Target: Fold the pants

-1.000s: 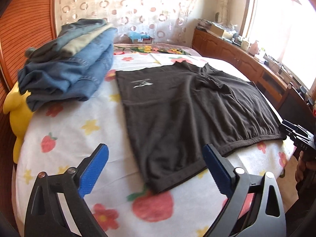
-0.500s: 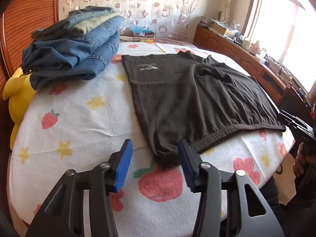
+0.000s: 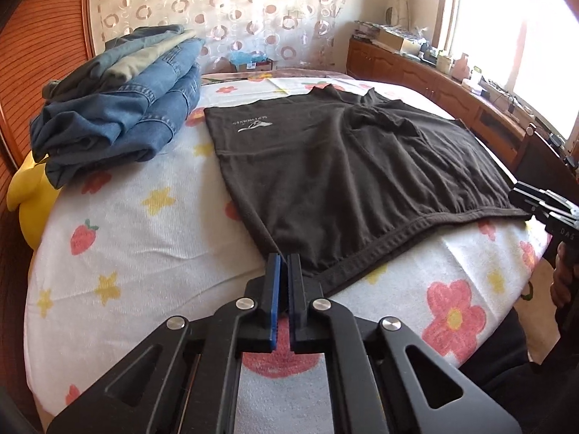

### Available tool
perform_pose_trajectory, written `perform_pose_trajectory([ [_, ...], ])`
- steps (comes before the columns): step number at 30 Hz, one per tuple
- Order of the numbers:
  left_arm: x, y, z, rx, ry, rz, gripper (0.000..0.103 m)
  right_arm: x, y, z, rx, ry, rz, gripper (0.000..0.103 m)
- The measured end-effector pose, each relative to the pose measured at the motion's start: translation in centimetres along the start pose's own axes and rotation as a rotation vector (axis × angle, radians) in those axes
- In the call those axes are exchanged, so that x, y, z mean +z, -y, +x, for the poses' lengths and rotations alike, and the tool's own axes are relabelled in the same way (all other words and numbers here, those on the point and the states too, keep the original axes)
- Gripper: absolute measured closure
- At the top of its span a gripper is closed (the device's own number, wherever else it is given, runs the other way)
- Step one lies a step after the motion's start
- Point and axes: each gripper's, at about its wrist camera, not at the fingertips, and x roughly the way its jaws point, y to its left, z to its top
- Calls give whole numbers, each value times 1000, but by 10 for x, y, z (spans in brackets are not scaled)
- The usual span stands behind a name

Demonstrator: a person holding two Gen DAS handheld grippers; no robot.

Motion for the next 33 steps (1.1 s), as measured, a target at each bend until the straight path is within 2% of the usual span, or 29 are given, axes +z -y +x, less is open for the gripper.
perform_pose_trajectory([
  [10,35,25,-16,-57,76,49,100,-8,3,0,-4,0,32,47],
  [16,73,60,-22,-104,135,124,100,-11,8,0,-8,3,53,47],
  [33,133,175,-14,-244,159,322,100,-24,32,-18,-21,54,106,47],
])
